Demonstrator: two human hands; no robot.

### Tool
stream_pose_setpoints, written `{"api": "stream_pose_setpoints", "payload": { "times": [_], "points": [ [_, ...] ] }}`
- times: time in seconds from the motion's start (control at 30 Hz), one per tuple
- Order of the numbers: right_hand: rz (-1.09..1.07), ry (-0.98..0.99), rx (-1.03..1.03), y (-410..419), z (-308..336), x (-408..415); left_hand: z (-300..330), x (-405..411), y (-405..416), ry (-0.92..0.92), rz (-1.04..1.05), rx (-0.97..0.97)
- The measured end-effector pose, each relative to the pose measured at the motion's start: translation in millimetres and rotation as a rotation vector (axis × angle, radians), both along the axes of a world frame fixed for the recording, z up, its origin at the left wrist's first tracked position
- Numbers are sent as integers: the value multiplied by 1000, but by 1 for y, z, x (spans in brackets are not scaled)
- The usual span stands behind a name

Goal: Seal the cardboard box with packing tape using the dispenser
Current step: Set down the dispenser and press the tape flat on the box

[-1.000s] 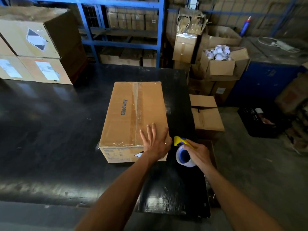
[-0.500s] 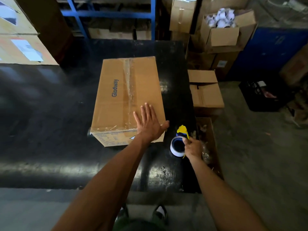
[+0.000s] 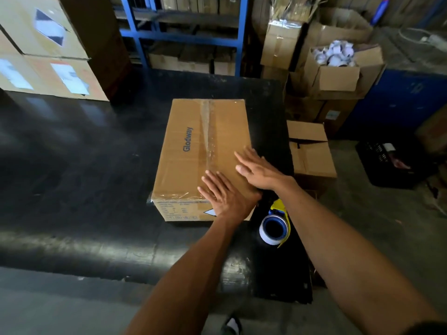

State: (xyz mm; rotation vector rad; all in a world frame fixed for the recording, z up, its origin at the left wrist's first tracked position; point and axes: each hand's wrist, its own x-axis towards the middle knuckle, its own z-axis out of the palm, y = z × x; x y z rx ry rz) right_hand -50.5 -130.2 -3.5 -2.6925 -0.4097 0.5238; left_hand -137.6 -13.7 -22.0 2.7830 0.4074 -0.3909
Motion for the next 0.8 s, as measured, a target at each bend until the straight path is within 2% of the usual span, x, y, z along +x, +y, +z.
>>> {"api": "stream_pose_setpoints", "payload": {
  "times": [0.23, 0.4, 0.6, 0.8],
  "points": [
    [31, 34, -167, 27, -5, -2, 2, 5, 32, 39, -89, -41],
    [126, -135, -343, 42, 21, 0, 1, 9, 87, 43, -258, 0],
    [167, -37, -340, 90, 9, 1, 7, 28, 190, 85, -578, 89],
    [-9, -3, -312, 160, -1, -20, 35, 64, 252, 277, -715, 245]
  ]
}}
